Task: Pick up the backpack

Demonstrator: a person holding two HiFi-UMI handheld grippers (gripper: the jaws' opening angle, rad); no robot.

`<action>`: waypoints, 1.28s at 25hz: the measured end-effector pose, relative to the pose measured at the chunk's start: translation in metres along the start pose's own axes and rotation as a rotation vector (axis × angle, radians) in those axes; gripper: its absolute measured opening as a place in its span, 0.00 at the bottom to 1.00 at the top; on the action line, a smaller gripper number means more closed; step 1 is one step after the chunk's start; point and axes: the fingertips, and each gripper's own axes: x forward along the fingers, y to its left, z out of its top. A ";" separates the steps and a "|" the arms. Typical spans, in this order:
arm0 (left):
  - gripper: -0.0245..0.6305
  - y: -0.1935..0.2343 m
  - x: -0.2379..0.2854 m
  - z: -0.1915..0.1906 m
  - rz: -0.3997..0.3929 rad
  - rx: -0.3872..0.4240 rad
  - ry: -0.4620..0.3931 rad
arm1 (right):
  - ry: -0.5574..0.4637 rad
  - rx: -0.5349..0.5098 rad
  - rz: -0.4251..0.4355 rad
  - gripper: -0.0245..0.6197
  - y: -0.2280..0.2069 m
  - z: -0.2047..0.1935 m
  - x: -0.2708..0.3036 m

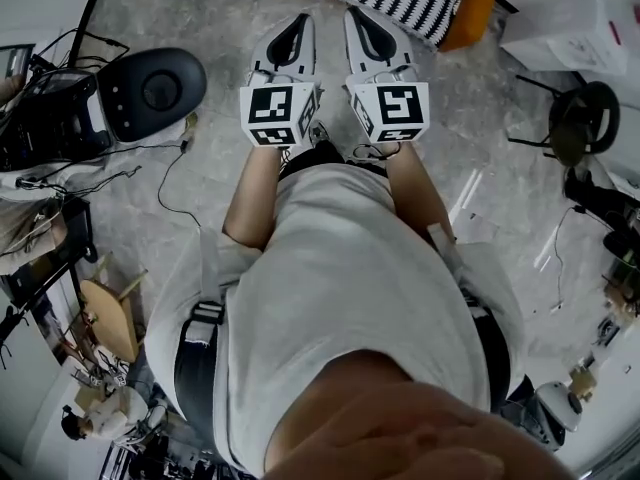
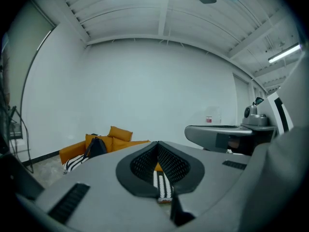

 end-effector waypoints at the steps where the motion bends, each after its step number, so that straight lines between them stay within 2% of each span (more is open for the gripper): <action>1: 0.06 0.004 0.002 0.001 -0.003 0.002 -0.001 | -0.001 0.002 -0.002 0.10 0.001 0.000 0.005; 14: 0.06 0.047 0.028 0.003 -0.018 -0.006 -0.003 | 0.004 -0.013 -0.018 0.10 0.002 0.000 0.049; 19: 0.06 0.054 0.069 -0.006 0.008 0.010 0.022 | 0.003 -0.007 -0.006 0.10 -0.035 -0.008 0.080; 21: 0.06 0.068 0.087 -0.009 0.016 0.012 0.029 | -0.005 -0.005 0.004 0.10 -0.043 -0.010 0.104; 26: 0.06 0.132 0.127 -0.002 0.037 0.020 0.045 | -0.014 -0.034 0.016 0.10 -0.040 -0.011 0.185; 32: 0.06 0.184 0.194 0.017 0.073 0.027 0.076 | 0.011 -0.008 0.076 0.10 -0.062 -0.005 0.277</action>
